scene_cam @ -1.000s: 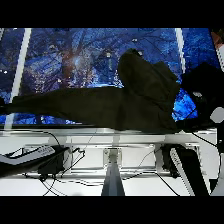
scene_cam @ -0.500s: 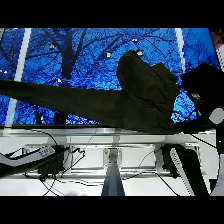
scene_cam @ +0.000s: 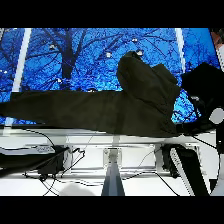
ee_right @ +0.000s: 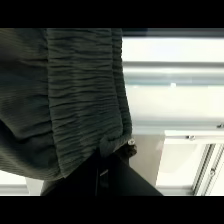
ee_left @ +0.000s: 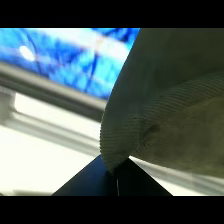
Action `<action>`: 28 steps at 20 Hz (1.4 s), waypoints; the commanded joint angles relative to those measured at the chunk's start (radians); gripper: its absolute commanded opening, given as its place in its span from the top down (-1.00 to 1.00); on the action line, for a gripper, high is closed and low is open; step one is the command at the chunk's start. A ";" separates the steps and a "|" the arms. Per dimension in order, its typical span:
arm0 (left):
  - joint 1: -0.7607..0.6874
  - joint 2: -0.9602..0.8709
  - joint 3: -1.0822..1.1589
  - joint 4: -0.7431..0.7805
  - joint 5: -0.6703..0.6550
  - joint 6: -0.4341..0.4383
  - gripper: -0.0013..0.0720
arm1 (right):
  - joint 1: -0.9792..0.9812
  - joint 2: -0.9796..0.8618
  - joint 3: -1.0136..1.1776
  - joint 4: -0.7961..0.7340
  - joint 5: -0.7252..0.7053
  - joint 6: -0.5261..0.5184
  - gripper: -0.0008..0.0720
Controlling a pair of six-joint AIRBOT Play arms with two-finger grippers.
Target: Fold the clothes and pants, and hang the long-sleeved shirts on hangers.
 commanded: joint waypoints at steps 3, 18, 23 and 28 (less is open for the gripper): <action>0.075 -0.032 0.001 -0.064 -0.060 0.000 -1.00 | 0.000 0.001 0.000 0.003 -0.005 0.000 -0.01; -0.261 0.079 0.003 -0.583 0.107 0.027 -0.93 | 0.000 -0.442 0.181 0.108 -0.985 0.145 -0.71; -0.418 0.078 0.003 -0.593 0.156 0.028 -0.93 | 0.005 -0.764 0.461 0.254 -0.982 0.080 -0.71; -0.544 0.078 0.003 -0.598 0.222 0.027 -0.93 | 0.143 -0.933 0.682 0.415 -0.905 -0.181 -0.71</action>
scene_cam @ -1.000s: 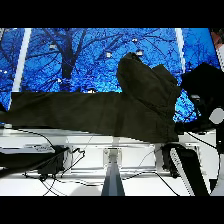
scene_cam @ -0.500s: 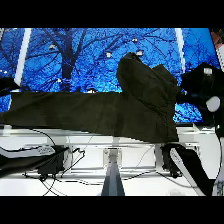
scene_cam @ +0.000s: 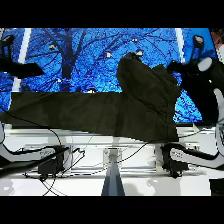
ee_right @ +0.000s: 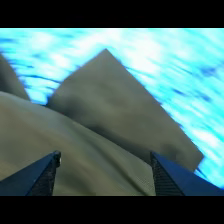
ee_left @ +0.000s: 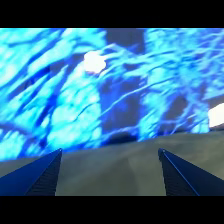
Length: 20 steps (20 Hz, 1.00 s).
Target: Fold the clothes and pants, and hang the long-sleeved shirts on hangers.
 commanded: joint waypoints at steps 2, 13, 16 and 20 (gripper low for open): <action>-0.101 0.000 0.001 -0.006 0.044 0.001 -0.93 | 0.139 -0.170 0.202 0.092 0.023 -0.119 -0.71; -0.132 -0.001 0.001 -0.006 0.047 0.001 -0.93 | 0.366 -0.449 0.383 0.003 0.001 -0.154 -0.55; -0.132 -0.001 0.001 -0.006 0.047 0.000 -0.93 | 0.366 -0.445 0.404 -0.022 -0.043 -0.154 0.88; -0.132 -0.001 0.001 -0.034 0.052 0.000 -0.93 | 0.366 -0.349 0.510 -0.023 0.046 -0.154 0.89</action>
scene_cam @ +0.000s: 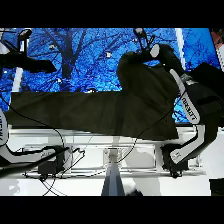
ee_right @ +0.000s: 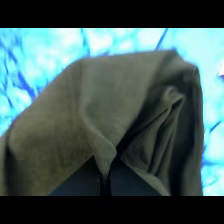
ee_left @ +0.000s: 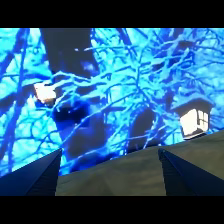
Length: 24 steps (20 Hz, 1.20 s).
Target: Fold the clothes and pants, and hang the long-sleeved shirts on hangers.
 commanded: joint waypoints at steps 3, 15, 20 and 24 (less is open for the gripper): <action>0.000 0.000 0.001 -0.190 0.014 0.000 -0.93 | -0.005 0.201 0.064 -0.059 0.294 0.003 0.89; -0.424 -0.087 0.001 -0.445 0.267 -0.121 -0.76 | -0.104 0.871 -0.560 -0.174 0.994 0.072 0.89; -0.650 -0.242 0.001 -0.678 0.433 -0.169 -0.78 | -0.104 0.964 -0.645 -0.175 0.999 0.072 0.89; -0.731 -0.370 0.001 -0.708 0.429 -0.183 -0.81 | -0.104 0.968 -0.645 -0.175 0.983 0.069 0.89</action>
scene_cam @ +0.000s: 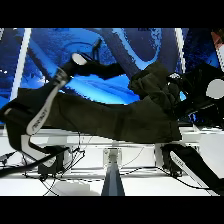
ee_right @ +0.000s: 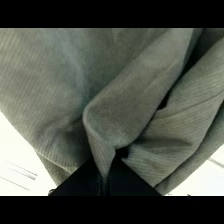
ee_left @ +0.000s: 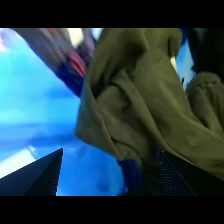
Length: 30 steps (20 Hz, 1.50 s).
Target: Fold the clothes and pants, and hang the long-sleeved shirts on hangers.
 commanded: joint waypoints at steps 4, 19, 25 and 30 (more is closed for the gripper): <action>-0.078 -0.154 0.001 -0.146 0.033 -0.061 -0.80 | 0.000 0.018 -0.015 0.001 -0.019 -0.002 0.89; -0.127 -0.394 0.298 -0.258 0.142 -0.051 0.91 | 0.000 0.018 -0.015 0.015 -0.044 -0.001 0.89; 0.002 -0.322 0.338 -0.335 0.151 0.047 0.92 | 0.000 0.018 -0.015 -0.009 -0.193 -0.001 0.88; 0.153 -0.107 0.338 -0.283 0.143 0.295 0.92 | 0.000 0.005 -0.015 -0.003 -0.867 -0.001 0.89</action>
